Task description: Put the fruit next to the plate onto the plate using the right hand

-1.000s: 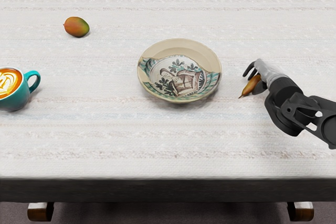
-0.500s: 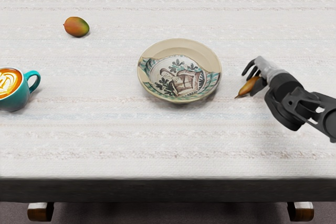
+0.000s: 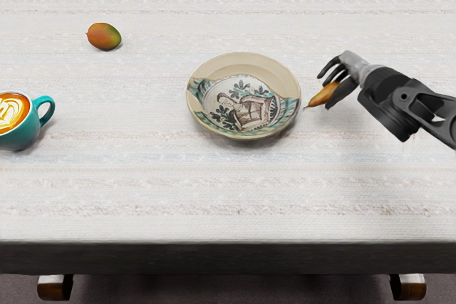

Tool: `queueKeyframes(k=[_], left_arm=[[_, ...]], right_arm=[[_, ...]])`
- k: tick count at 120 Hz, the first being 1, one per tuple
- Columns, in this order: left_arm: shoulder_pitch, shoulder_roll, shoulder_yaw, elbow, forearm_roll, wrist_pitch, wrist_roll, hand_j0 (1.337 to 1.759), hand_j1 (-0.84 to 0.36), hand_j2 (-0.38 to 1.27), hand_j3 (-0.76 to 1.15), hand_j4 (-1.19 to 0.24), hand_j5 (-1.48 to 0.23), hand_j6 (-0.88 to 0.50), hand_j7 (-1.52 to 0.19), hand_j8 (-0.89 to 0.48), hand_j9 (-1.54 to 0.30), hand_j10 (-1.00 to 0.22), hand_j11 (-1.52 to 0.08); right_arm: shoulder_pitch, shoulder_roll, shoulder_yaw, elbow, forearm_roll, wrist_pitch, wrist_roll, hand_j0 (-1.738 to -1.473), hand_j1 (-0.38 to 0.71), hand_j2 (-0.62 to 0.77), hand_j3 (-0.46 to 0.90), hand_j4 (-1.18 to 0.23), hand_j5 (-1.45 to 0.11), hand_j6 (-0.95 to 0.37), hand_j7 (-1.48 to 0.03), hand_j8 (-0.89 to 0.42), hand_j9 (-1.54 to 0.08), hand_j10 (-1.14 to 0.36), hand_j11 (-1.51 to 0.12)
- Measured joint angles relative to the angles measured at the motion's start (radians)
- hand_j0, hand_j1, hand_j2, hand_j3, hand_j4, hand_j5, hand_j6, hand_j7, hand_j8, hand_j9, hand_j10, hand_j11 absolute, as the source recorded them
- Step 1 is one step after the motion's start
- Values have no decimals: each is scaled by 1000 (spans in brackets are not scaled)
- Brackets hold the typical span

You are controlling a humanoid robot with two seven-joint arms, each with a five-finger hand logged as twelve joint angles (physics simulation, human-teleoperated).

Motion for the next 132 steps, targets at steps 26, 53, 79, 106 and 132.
queueKeyframes(k=[26, 53, 79, 106, 132], left_arm=[[0, 0, 0, 0, 0, 0, 0, 1658, 349, 0, 0, 0, 0, 0, 0, 0, 0, 0, 0], [1, 0, 0, 0, 0, 0, 0, 1658, 349, 0, 0, 0, 0, 0, 0, 0, 0, 0, 0], [0, 0, 0, 0, 0, 0, 0, 1658, 349, 0, 0, 0, 0, 0, 0, 0, 0, 0, 0], [1, 0, 0, 0, 0, 0, 0, 1658, 349, 0, 0, 0, 0, 0, 0, 0, 0, 0, 0], [0, 0, 0, 0, 0, 0, 0, 1658, 349, 0, 0, 0, 0, 0, 0, 0, 0, 0, 0]], right_arm=[[52, 1, 14, 4, 38, 38, -1, -1658, 282, 374, 0, -648, -876, -667, -858, -432, -864, -533, -874], [70, 17, 75, 11, 43, 103, -1, -1658, 290, 390, 0, -655, -881, -669, -866, -436, -871, -536, -882], [74, 74, 86, 26, 44, 115, 0, -1658, 301, 464, 1, -674, -910, -687, -892, -453, -909, -563, -918], [73, 153, 86, 28, 46, 119, 0, -1658, 313, 507, 1, -674, -937, -693, -904, -448, -943, -568, -954], [66, 215, 84, 29, 47, 120, -1, -1658, 320, 501, 1, -668, -952, -684, -907, -436, -956, -554, -969]])
